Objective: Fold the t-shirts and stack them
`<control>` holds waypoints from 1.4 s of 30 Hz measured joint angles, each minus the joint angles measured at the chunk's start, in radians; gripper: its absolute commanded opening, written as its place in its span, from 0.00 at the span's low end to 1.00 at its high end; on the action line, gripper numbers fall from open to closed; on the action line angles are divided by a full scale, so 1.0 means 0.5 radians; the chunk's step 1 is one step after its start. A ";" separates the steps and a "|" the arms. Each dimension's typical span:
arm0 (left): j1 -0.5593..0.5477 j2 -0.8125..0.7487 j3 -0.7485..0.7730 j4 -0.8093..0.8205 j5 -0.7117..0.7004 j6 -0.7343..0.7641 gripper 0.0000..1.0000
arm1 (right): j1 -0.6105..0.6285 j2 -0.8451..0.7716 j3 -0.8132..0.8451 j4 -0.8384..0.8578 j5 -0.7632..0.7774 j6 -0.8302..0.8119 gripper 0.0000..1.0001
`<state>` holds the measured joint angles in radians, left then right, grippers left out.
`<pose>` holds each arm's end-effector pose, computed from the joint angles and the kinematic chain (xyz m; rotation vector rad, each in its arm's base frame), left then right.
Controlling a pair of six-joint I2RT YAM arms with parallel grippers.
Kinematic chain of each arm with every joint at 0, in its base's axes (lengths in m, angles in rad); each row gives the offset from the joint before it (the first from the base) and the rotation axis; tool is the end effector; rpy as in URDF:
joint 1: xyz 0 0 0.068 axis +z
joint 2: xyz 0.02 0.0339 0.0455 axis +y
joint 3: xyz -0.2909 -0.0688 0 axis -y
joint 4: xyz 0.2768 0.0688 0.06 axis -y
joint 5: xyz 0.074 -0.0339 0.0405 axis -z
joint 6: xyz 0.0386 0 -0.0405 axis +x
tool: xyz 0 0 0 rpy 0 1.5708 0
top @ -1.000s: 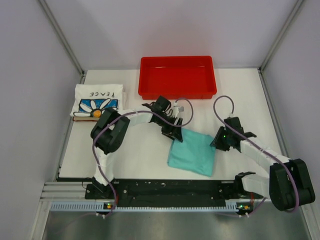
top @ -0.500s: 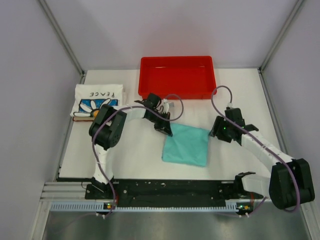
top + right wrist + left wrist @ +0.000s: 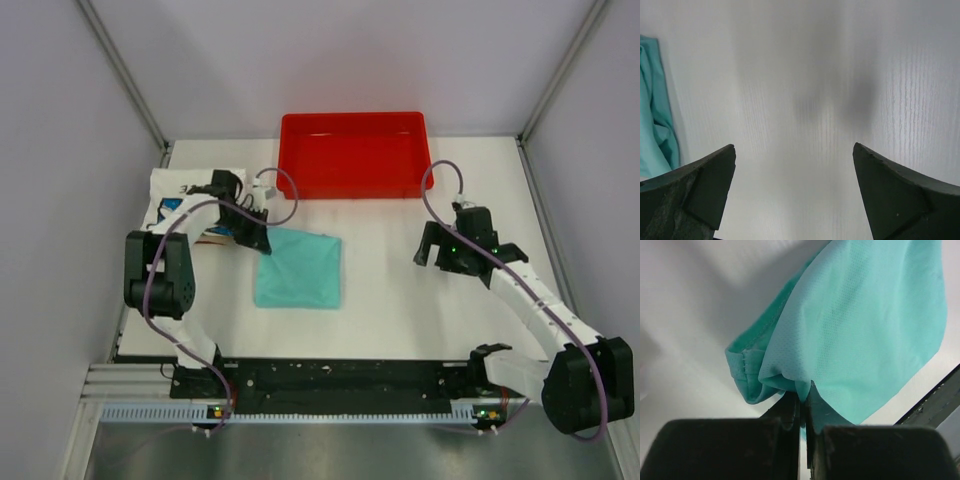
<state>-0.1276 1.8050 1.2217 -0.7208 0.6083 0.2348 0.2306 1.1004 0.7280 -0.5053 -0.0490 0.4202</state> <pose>0.3735 -0.0702 0.1921 0.6046 2.6627 -0.8355 0.2329 0.0566 0.2414 0.2127 2.4692 0.3436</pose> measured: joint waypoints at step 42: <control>0.671 0.243 1.921 -0.975 -0.661 0.787 0.00 | 0.000 -0.027 -0.069 -0.038 0.056 -0.159 0.99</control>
<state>0.2081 1.9266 2.1822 -1.2083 0.2775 0.6285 0.2306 1.0866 0.6933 -0.5243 -0.0212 0.3405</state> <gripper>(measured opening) 0.018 0.987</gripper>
